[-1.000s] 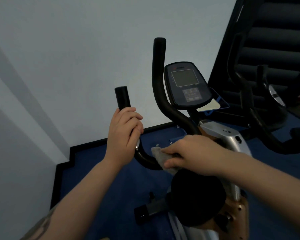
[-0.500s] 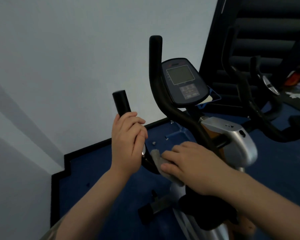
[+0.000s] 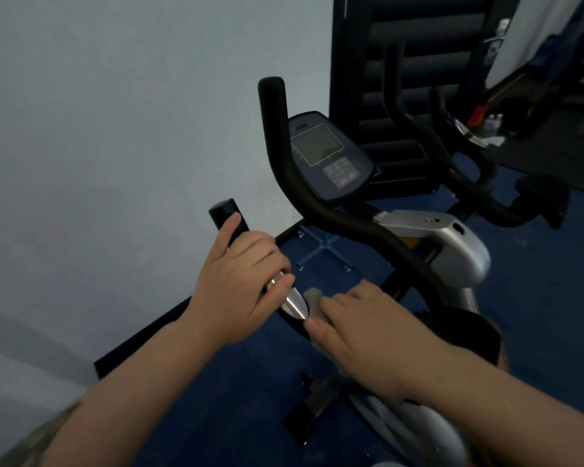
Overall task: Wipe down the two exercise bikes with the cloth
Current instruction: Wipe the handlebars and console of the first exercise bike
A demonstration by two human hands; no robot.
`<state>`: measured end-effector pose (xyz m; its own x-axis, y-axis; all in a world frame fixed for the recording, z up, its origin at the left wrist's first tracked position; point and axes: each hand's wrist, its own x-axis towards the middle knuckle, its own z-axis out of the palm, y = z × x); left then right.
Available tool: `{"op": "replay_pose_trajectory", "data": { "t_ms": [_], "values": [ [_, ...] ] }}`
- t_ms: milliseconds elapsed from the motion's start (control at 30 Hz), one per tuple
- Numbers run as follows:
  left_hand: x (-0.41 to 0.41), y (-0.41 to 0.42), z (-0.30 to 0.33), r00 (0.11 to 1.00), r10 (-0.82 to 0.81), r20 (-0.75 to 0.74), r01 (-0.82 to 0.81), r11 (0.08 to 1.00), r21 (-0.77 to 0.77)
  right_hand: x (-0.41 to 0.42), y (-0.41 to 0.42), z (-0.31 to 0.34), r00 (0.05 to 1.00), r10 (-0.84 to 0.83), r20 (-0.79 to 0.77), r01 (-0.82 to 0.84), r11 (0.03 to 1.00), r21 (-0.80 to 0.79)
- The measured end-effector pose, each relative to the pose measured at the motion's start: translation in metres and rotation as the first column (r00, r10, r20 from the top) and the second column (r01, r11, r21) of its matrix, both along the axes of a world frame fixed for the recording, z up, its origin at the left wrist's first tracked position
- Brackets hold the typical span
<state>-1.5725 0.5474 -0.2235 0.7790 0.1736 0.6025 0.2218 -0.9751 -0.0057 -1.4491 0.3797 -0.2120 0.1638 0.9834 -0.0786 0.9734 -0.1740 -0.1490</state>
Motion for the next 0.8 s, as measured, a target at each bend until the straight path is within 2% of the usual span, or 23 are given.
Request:
{"op": "replay_pose_trajectory", "data": {
  "t_ms": [67, 133, 200, 333, 400, 533, 567, 600, 667, 733, 767, 800],
  "values": [
    [0.003, -0.003, -0.004, 0.999, 0.01, 0.044, -0.008, 0.999, -0.037, -0.01, 0.009, 0.0, 0.988, -0.103, -0.115, 0.113, 0.99, 0.083],
    [0.005, -0.005, -0.008, 0.996, 0.023, 0.089, -0.016, 0.997, -0.069, -0.009, 0.011, -0.002, 0.979, -0.132, -0.155, 0.149, 0.983, 0.104],
    [0.007, -0.008, -0.011, 0.991, 0.042, 0.128, -0.029, 0.994, -0.107, -0.004, 0.008, 0.001, 0.935, -0.182, -0.305, 0.235, 0.961, 0.146],
    [0.007, -0.013, -0.015, 0.984, 0.046, 0.174, -0.016, 0.986, -0.166, 0.0, -0.001, 0.014, 0.756, -0.279, -0.592, 0.538, 0.78, 0.319],
    [0.007, -0.011, -0.016, 0.983, 0.031, 0.182, 0.002, 0.984, -0.177, 0.003, -0.01, 0.022, 0.649, -0.29, -0.703, 0.651, 0.69, 0.316],
    [0.01, -0.015, -0.017, 0.973, 0.037, 0.229, 0.019, 0.971, -0.238, 0.012, -0.036, 0.036, 0.479, -0.319, -0.818, 0.792, 0.558, 0.246],
    [0.011, -0.018, -0.018, 0.97, 0.043, 0.24, 0.021, 0.967, -0.256, 0.016, -0.042, 0.041, 0.472, -0.332, -0.817, 0.809, 0.532, 0.251],
    [0.012, -0.02, -0.018, 0.967, 0.055, 0.248, 0.015, 0.961, -0.275, 0.021, -0.049, 0.046, 0.507, -0.348, -0.788, 0.807, 0.514, 0.292],
    [0.015, -0.024, -0.017, 0.964, 0.099, 0.248, -0.018, 0.951, -0.31, 0.031, -0.063, 0.056, 0.654, -0.38, -0.654, 0.738, 0.512, 0.44],
    [0.017, -0.03, -0.018, 0.962, 0.14, 0.234, -0.057, 0.943, -0.328, 0.036, -0.077, 0.062, 0.839, -0.382, -0.388, 0.544, 0.608, 0.579],
    [0.018, -0.033, -0.018, 0.961, 0.157, 0.229, -0.076, 0.941, -0.329, 0.038, -0.084, 0.061, 0.907, -0.368, -0.203, 0.413, 0.689, 0.595],
    [0.019, -0.035, -0.017, 0.96, 0.174, 0.221, -0.094, 0.939, -0.332, 0.04, -0.091, 0.058, 0.941, -0.338, -0.025, 0.295, 0.782, 0.548]
  ]
}}
